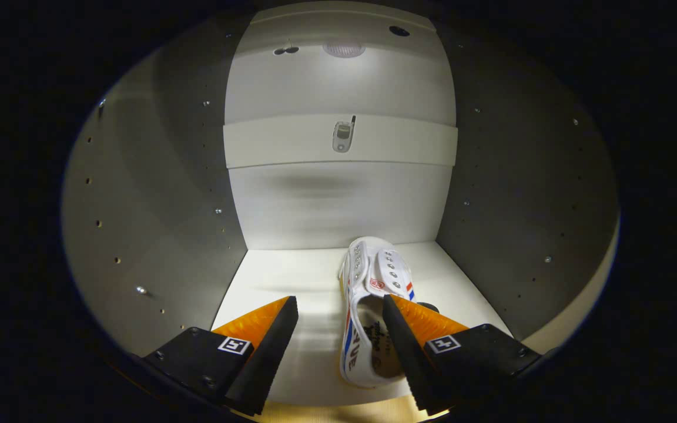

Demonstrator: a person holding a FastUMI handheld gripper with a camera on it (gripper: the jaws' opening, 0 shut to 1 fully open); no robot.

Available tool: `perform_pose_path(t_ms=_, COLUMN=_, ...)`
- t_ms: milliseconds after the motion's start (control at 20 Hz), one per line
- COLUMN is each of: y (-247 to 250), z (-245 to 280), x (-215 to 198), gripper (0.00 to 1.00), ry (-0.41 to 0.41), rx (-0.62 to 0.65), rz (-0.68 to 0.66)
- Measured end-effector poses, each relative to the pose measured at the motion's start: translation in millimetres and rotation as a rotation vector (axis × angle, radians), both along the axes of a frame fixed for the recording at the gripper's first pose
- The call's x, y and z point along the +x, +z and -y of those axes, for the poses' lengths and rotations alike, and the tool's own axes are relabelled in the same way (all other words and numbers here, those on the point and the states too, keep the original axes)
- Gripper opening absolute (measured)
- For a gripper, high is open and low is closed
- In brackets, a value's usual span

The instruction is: Open the shoe cabinet door, grab the shoes and put them into the shoe cabinet, then close the shoe cabinet door.

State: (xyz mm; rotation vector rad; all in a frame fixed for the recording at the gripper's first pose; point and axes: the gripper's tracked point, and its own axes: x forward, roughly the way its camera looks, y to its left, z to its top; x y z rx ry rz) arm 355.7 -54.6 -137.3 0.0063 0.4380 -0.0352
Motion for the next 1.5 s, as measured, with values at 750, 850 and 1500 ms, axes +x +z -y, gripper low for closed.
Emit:
perform_pose_path(t_ms=750, y=128, z=9, x=-212, gripper=0.97, ry=-0.012, rx=0.068, rz=0.228)
perform_pose_path(t_ms=850, y=139, z=13, x=-244, gripper=0.97, ry=-0.016, rx=0.084, rz=0.246)
perform_pose_path(t_ms=1500, y=186, z=127, x=-408, gripper=0.97, ry=-0.067, rx=0.044, rz=0.321)
